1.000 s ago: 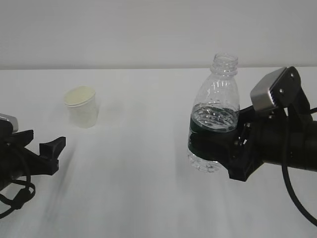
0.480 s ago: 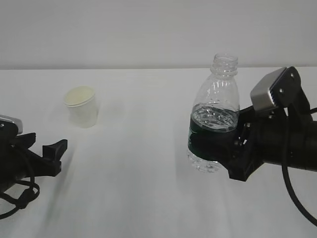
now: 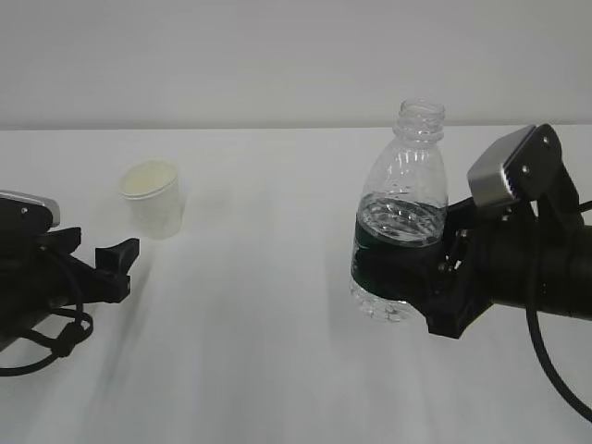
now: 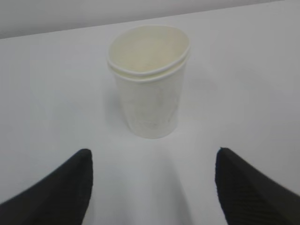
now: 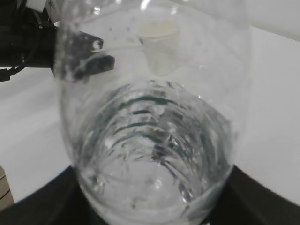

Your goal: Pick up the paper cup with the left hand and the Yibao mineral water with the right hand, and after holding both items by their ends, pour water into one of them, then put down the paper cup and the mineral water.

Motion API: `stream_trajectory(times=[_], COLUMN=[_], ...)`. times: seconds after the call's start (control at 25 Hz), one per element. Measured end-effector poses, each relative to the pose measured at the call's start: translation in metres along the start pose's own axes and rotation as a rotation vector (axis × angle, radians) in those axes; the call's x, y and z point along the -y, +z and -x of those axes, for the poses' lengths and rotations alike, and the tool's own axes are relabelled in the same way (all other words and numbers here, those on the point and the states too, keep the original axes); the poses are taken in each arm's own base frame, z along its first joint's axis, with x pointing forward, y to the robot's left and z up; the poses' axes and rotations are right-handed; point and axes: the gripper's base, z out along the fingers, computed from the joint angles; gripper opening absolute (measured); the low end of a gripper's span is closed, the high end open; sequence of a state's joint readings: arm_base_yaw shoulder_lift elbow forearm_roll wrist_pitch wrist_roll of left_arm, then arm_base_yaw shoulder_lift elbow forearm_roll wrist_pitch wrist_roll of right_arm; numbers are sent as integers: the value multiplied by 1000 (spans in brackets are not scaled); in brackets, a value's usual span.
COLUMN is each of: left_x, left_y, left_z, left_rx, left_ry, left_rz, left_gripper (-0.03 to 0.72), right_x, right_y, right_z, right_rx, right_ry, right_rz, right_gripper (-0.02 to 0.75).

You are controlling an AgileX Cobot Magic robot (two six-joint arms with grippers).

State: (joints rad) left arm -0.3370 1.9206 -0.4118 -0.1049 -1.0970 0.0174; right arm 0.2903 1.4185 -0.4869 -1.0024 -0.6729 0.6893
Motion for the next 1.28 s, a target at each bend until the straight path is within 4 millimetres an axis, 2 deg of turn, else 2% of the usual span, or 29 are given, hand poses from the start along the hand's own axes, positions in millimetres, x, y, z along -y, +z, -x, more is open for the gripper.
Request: stream_trajectory(times=[0.28, 0.64, 0.92, 1.28], left_x=[1, 2, 3, 5], left_y=[12, 21, 29, 45], left_z=[-7, -2, -7, -6], left_rx=[-26, -6, -31, -49], left_ry=[1, -1, 0, -3], left_rz=[0, -1, -3, -5], left_gripper=[588, 588, 588, 588], right_x=[0, 0, 0, 0], right_y=[0, 0, 0, 0], right_z=[0, 0, 0, 0], right_rx=[0, 0, 0, 0], right_ry=[2, 4, 4, 8], right_rz=[0, 0, 0, 0], right_gripper=[472, 472, 471, 471])
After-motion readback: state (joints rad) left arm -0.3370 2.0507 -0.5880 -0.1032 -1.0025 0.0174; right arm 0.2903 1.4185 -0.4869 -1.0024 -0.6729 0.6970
